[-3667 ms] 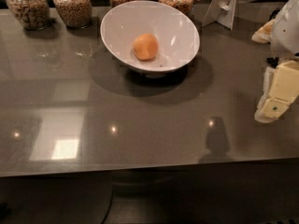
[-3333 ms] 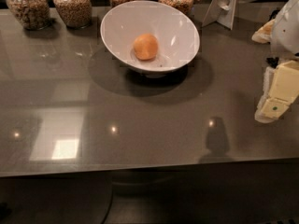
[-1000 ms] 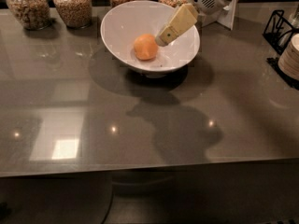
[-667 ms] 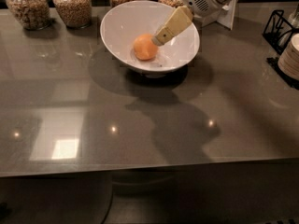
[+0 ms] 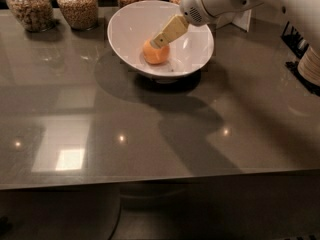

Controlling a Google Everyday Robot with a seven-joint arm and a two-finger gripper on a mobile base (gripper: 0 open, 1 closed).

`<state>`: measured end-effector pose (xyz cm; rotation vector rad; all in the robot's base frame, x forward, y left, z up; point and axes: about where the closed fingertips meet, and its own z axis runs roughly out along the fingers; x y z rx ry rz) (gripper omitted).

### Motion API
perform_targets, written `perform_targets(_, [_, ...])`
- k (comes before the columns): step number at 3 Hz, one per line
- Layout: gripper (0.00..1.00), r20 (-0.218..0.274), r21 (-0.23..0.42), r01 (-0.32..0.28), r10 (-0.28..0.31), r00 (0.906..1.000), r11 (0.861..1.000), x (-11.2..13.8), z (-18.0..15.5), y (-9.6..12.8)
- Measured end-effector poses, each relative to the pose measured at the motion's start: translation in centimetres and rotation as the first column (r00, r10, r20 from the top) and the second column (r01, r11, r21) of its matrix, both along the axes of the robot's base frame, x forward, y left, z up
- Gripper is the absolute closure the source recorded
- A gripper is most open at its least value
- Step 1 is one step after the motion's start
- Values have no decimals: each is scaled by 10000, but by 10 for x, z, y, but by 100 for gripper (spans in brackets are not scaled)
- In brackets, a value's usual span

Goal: Pick orange from white bowl

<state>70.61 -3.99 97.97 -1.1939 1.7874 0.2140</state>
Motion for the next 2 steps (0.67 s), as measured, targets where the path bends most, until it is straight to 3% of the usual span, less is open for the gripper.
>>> perform_targets(1, [0, -47, 245, 217, -216, 9998, 9995, 15, -17, 6])
perform_targets(2, [13, -321, 399, 375, -362, 9988, 9985, 22, -37, 10])
